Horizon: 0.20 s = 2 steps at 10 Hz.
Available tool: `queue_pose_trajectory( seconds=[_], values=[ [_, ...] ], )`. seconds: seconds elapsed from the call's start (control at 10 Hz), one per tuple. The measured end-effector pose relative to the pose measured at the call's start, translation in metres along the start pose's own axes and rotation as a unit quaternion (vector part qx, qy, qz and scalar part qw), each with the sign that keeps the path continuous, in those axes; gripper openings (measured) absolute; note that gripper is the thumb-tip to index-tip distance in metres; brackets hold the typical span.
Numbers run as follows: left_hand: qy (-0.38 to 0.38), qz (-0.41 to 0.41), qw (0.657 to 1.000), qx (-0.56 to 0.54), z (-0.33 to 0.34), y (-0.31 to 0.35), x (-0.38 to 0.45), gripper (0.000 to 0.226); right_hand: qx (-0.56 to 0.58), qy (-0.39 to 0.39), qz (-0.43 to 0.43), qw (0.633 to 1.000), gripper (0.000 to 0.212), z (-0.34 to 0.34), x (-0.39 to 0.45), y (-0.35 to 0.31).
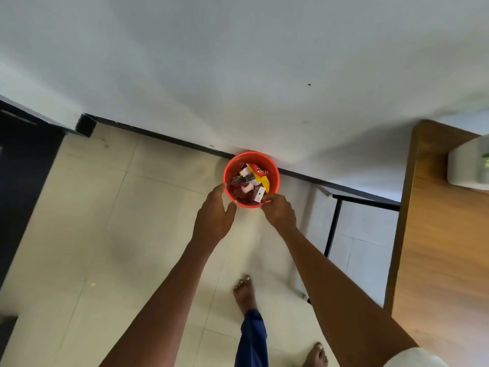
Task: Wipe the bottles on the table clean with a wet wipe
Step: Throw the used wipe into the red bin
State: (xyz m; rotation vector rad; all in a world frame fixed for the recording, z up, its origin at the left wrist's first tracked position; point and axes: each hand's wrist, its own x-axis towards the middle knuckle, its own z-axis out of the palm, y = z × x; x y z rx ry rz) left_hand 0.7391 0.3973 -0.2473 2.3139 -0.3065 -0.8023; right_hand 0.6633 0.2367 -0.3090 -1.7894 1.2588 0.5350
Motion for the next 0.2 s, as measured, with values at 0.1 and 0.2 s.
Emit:
queue_pose_trajectory(
  seconds=[0.1,0.2],
  values=[
    [0.006,-0.015,1.0,-0.004,-0.003,0.001,-0.009,0.05,0.035,-0.017,-0.008,0.999,0.023,-0.003,-0.018,0.004],
    [0.032,-0.025,0.998,-0.04,-0.008,0.005,-0.03,0.046,0.118,-0.011,-0.053,0.992,0.011,-0.012,-0.047,0.004]
  ],
)
